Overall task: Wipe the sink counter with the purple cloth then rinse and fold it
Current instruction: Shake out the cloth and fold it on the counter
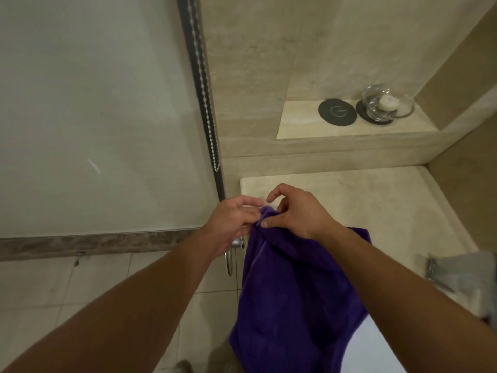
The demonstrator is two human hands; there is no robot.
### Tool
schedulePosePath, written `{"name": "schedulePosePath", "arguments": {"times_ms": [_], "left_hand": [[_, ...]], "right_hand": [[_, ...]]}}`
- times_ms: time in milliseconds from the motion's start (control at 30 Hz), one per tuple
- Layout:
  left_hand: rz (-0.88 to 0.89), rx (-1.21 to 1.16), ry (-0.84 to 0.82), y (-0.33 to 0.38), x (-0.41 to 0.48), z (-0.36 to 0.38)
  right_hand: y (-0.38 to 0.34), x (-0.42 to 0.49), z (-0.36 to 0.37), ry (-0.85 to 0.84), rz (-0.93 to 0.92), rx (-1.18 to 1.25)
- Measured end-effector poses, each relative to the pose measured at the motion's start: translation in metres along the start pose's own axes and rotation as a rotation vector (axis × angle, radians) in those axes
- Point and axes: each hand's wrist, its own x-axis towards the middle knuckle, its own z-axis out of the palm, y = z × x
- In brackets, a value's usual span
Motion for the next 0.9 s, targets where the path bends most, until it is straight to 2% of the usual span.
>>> {"name": "schedulePosePath", "arguments": {"times_ms": [100, 167, 233, 267, 300, 333, 400, 433, 500, 567, 700, 800, 900], "left_hand": [[0.035, 0.024, 0.02, -0.001, -0.005, 0.001], [0.125, 0.217, 0.075, -0.006, -0.007, 0.002], [0.23, 0.41, 0.331, -0.019, -0.012, 0.002], [0.282, 0.415, 0.441, -0.029, -0.019, 0.003], [0.315, 0.417, 0.451, -0.043, -0.028, 0.003], [0.307, 0.442, 0.371, -0.058, -0.037, 0.005], [0.181, 0.545, 0.143, -0.085, -0.051, 0.01], [0.118, 0.555, 0.109, -0.093, -0.051, 0.012], [0.057, 0.546, 0.162, -0.096, -0.041, 0.014], [0.034, 0.597, 0.127, -0.092, -0.032, 0.014], [-0.118, 0.587, -0.202, -0.098, -0.045, -0.001], [-0.165, 0.864, -0.358, -0.116, -0.061, -0.037], [-0.194, 1.058, -0.327, -0.121, -0.068, -0.077]], "right_hand": [[0.003, 0.002, 0.001, -0.022, -0.041, -0.061], [0.005, 0.003, -0.001, -0.061, -0.053, -0.071], [0.004, 0.004, -0.004, -0.059, -0.06, -0.063], [0.002, 0.005, -0.007, -0.05, -0.061, -0.052], [0.0, 0.006, -0.01, -0.048, -0.061, -0.041], [-0.002, 0.007, -0.013, -0.059, -0.06, -0.032], [-0.006, 0.01, -0.017, -0.106, -0.055, -0.051], [-0.006, 0.012, -0.018, -0.131, -0.047, -0.08], [-0.006, 0.015, -0.019, -0.146, -0.025, -0.126], [-0.005, 0.017, -0.022, -0.094, -0.003, -0.119], [-0.003, 0.015, -0.038, -0.017, 0.033, -0.026], [-0.001, 0.01, -0.058, 0.041, 0.03, 0.048], [0.002, -0.002, -0.083, 0.022, 0.021, 0.11]]}}
